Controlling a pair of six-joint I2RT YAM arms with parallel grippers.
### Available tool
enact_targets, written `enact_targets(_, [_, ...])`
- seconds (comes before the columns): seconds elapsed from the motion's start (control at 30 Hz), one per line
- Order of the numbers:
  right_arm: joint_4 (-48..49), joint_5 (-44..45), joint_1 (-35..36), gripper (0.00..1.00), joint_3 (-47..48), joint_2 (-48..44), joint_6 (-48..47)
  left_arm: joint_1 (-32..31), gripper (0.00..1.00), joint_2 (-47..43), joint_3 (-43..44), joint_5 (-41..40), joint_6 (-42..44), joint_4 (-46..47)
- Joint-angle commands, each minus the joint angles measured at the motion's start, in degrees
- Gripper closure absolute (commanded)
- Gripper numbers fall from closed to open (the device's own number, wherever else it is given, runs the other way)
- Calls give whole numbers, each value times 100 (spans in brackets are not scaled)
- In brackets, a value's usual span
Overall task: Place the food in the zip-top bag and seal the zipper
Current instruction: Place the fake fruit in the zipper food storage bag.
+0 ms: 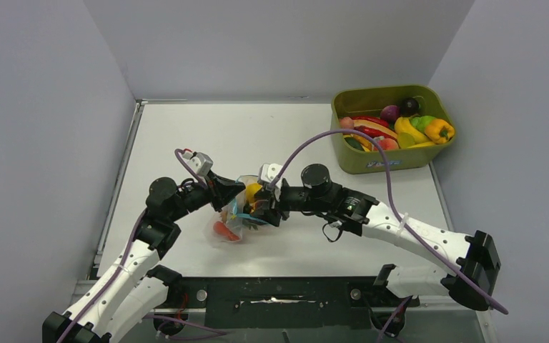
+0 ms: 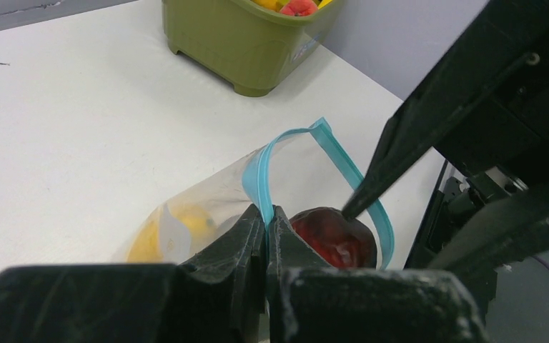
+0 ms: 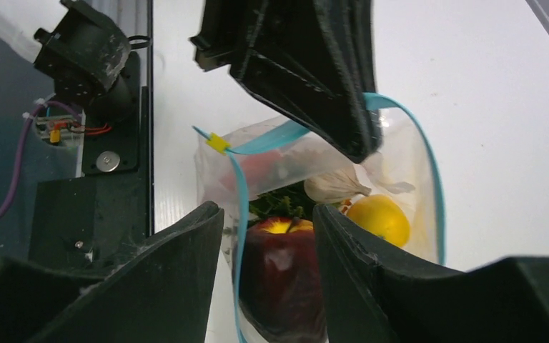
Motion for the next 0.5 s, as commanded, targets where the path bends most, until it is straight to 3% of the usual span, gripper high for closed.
enact_targets(0.0, [326,-58,396,50,73,150,-390,-21,100,-68,133,119,-90,458])
enact_targets(0.27, [156,402,581,53,257,712,-686,-25,100,-112,80,115,-154,515])
enact_targets(0.43, [120,462,601,92,313,736,-658,-25,100,-159,87,119,-167,507])
enact_targets(0.47, [159,431,599,96,301,706,-636,-25,100,-183,104,119,-116,456])
